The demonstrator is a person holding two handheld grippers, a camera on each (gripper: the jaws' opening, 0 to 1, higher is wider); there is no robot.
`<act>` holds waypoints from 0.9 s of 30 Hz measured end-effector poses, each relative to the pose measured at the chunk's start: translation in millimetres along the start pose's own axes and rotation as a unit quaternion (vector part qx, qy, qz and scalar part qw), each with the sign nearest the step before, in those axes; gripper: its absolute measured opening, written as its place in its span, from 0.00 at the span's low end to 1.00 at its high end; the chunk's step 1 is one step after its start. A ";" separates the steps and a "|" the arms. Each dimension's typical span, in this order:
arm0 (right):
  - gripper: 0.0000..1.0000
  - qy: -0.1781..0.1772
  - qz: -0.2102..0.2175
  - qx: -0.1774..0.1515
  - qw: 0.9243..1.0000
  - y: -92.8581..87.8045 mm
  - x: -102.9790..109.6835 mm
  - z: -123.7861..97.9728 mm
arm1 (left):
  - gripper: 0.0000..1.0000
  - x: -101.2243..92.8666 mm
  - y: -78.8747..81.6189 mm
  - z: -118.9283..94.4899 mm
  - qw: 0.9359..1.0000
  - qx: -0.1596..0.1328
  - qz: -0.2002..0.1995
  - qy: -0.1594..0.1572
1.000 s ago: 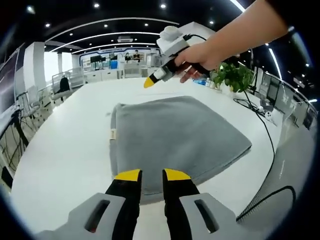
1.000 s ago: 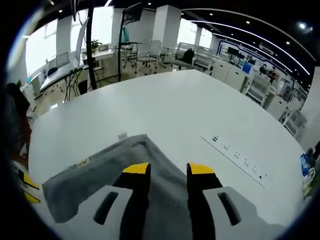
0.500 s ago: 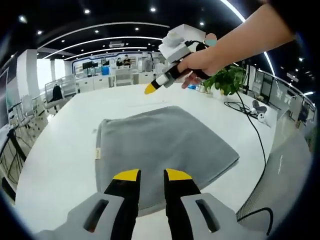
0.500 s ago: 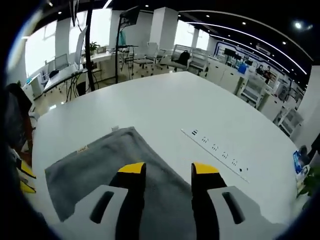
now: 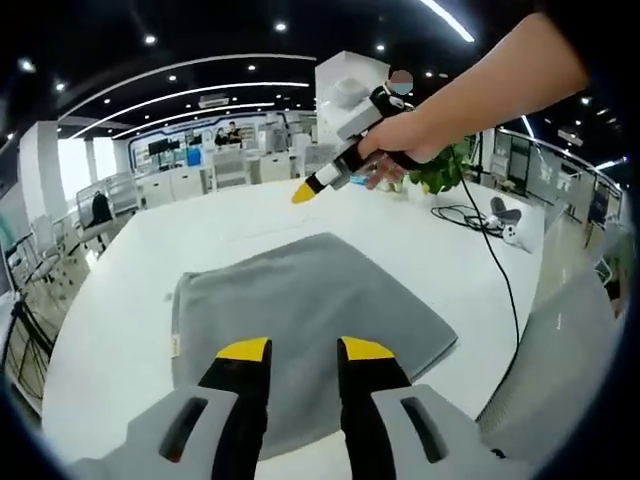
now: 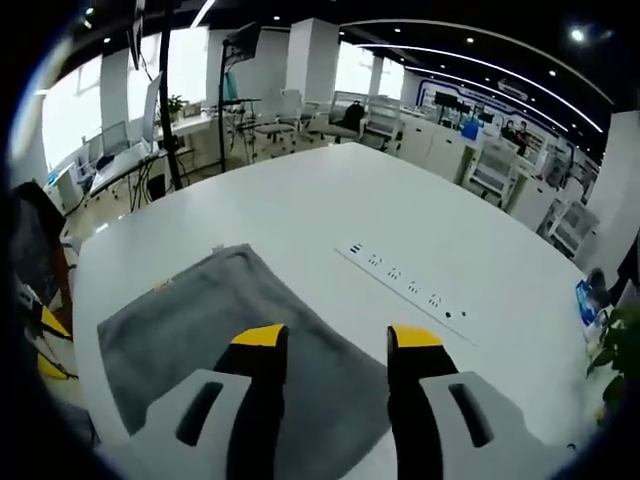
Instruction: Fold the towel on the table until its edges align and the towel forms a compact rectangular stack.
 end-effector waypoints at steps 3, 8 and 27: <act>0.40 -0.001 0.006 -0.001 1.000 -5.3 -8.4 -2.0 | 0.29 -8.8 7.0 0.5 1.000 -0.002 0.009 -0.007; 0.42 0.000 0.016 -0.001 1.000 -13.7 -12.4 -13.4 | 0.30 -20.2 14.5 5.1 0.999 -0.001 0.031 -0.024; 0.37 0.002 0.035 0.002 0.999 -61.6 -43.5 -31.2 | 0.31 -81.5 33.0 24.1 0.995 0.007 0.081 -0.061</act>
Point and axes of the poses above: the point that each gripper's makers call its tool centre point, and the gripper's own axes: z roughly forward along the fingers, x roughly to its left, y roughly out of its top, the point moved 5 cm from there along -z, roughly backward along the fingers, and after that the axes turned 8 degrees about x, right-handed, at the moved point
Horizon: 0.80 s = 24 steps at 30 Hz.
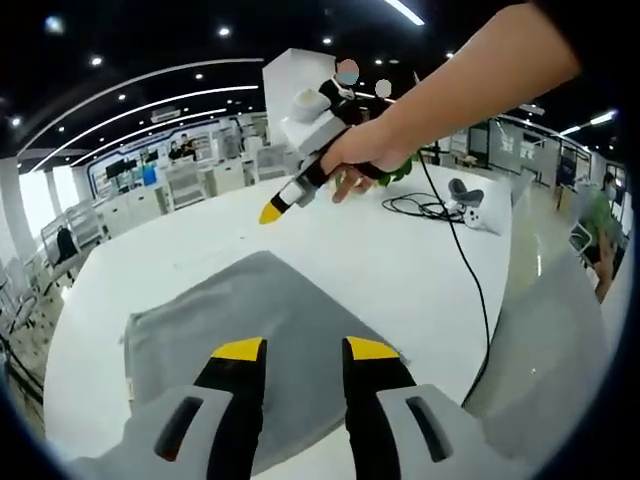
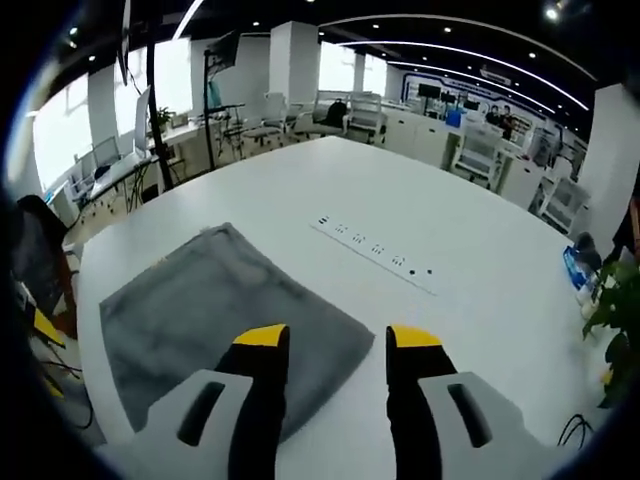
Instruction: Fold the towel on the table until its edges align and the towel forms a compact rectangular stack.
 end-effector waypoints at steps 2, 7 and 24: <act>0.36 0.000 -0.001 0.001 1.000 -3.3 -1.1 -3.0 | 0.31 -6.6 1.6 4.1 1.000 0.002 -0.001 -0.006; 0.35 0.004 -0.001 0.005 1.000 -14.7 -4.3 5.0 | 0.31 -21.8 3.0 13.2 1.000 0.005 0.000 -0.016; 0.30 0.031 -0.010 0.017 0.999 -36.6 -11.3 37.5 | 0.31 -63.7 -6.5 47.2 0.998 0.031 0.011 -0.049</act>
Point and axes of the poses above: the point that each gripper's makers call its tool centre point, and the gripper's own axes: z roughly forward along the fingers, x roughly to its left, y roughly out of its top, the point moved 5 cm from there along -z, roughly backward along the fingers, and after that the axes turned 8 degrees about x, right-handed, at the moved point
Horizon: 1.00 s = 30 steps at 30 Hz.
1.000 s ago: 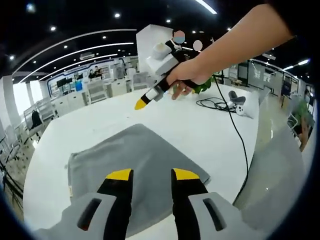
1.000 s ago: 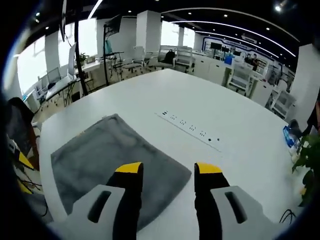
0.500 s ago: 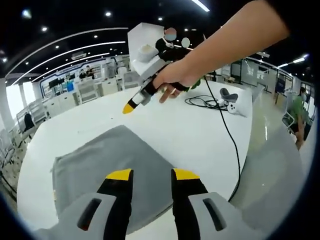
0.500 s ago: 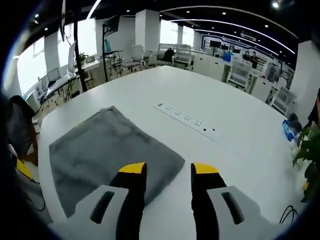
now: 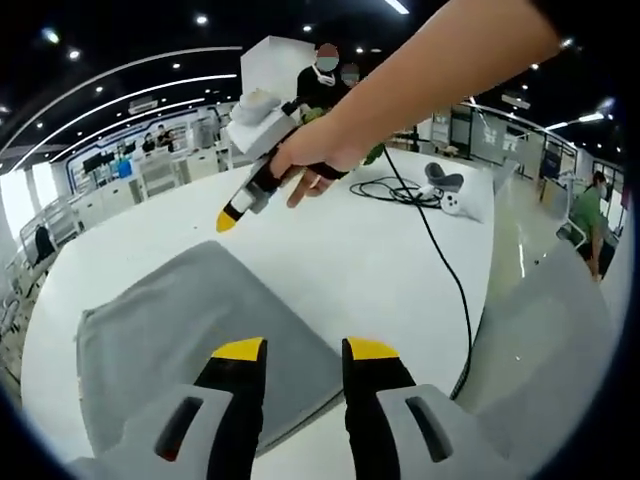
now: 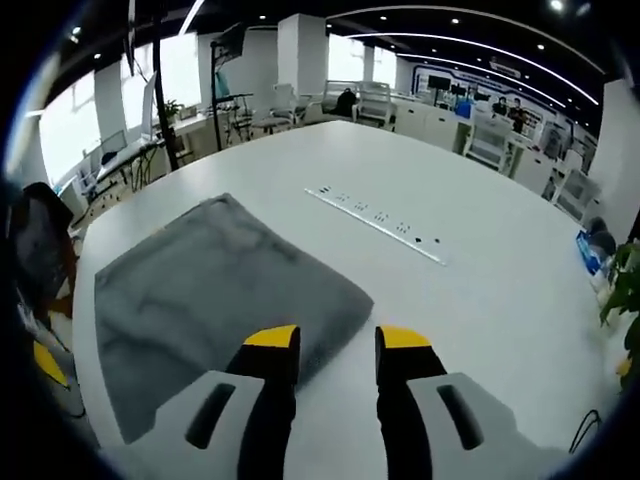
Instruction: Fold the towel on the table until its edges align and the towel forms a compact rectangular stack.
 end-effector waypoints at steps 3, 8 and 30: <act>0.30 0.003 0.000 0.001 1.000 -2.3 -1.1 5.3 | 0.30 -4.9 -1.1 5.7 1.000 0.001 0.002 -0.007; 0.29 0.011 0.011 -0.001 1.000 -3.7 -4.0 14.9 | 0.30 -12.8 -8.7 19.4 1.000 0.015 0.002 -0.018; 0.30 0.032 0.024 0.009 0.999 -9.3 -11.6 53.9 | 0.29 -19.0 -27.3 48.3 0.998 0.050 -0.001 -0.040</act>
Point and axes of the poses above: the point that each gripper's makers call its tool centre point, and the gripper's own axes: z roughly forward along the fingers, x roughly to its left, y roughly out of its top, the point moved 5 cm from there along -z, roughly backward along the fingers, and after that the axes turned 8 degrees about x, right-handed, at the moved point
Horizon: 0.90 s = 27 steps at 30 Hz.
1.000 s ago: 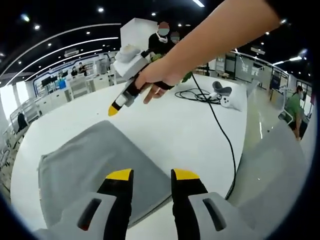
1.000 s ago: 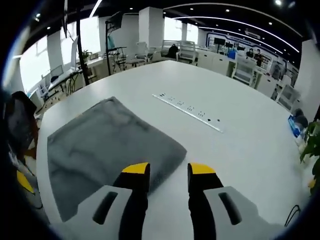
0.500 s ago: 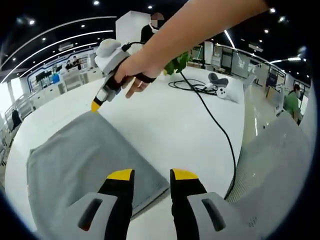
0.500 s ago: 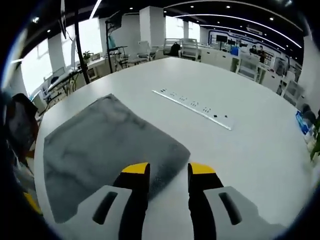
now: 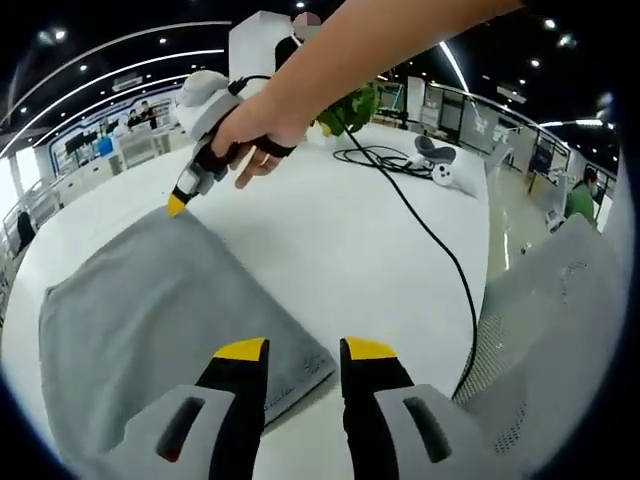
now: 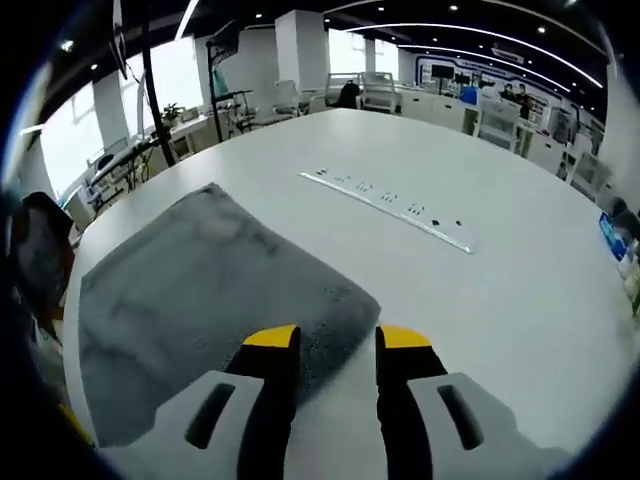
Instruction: Fold the towel on the table until its edges align and the towel forms a compact rectangular stack.
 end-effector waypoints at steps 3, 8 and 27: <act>0.30 -0.001 0.003 0.000 1.000 0.0 -0.1 -0.6 | 0.29 0.8 -2.9 2.5 1.000 0.005 0.003 -0.002; 0.30 -0.001 0.008 0.002 1.000 -3.1 -3.2 6.3 | 0.29 2.0 -3.9 6.9 1.000 0.007 0.005 -0.006; 0.22 -0.002 0.001 0.008 1.000 -7.2 0.3 14.1 | 0.28 -7.0 -16.8 23.2 0.999 0.034 0.006 -0.018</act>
Point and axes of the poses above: the point that each gripper's makers call its tool centre point, and the gripper's own axes: z roughly forward along the fingers, x roughly to its left, y roughly out of its top, the point moved 5 cm from there along -z, roughly backward along the fingers, and after that the axes turned 8 degrees about x, right-handed, at the moved point
